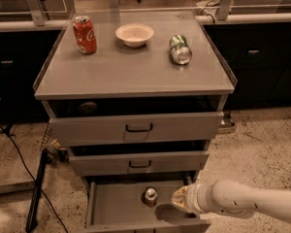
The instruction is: Pick orange can from bottom drawer and place on counter
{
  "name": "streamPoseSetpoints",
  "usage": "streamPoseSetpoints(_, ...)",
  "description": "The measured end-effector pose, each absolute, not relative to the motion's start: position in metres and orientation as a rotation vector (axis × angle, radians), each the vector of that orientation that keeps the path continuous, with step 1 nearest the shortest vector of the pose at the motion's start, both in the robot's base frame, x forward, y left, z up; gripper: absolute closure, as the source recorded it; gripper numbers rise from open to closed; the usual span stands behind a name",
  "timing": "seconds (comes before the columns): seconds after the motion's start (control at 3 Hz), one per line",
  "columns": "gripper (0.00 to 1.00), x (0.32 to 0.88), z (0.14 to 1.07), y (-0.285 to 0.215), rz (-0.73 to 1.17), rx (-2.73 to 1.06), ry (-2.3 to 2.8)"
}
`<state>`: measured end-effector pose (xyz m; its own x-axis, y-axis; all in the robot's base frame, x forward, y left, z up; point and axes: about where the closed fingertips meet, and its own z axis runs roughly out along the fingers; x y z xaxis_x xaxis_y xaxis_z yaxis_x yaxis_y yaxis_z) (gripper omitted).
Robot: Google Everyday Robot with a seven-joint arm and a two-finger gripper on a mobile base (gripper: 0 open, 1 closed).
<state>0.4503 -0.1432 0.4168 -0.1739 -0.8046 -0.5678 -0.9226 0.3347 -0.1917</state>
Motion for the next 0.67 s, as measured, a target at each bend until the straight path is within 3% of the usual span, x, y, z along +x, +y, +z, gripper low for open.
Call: streamPoseSetpoints(0.67,1.00,0.494,0.327,-0.120,0.275,-1.498,1.949)
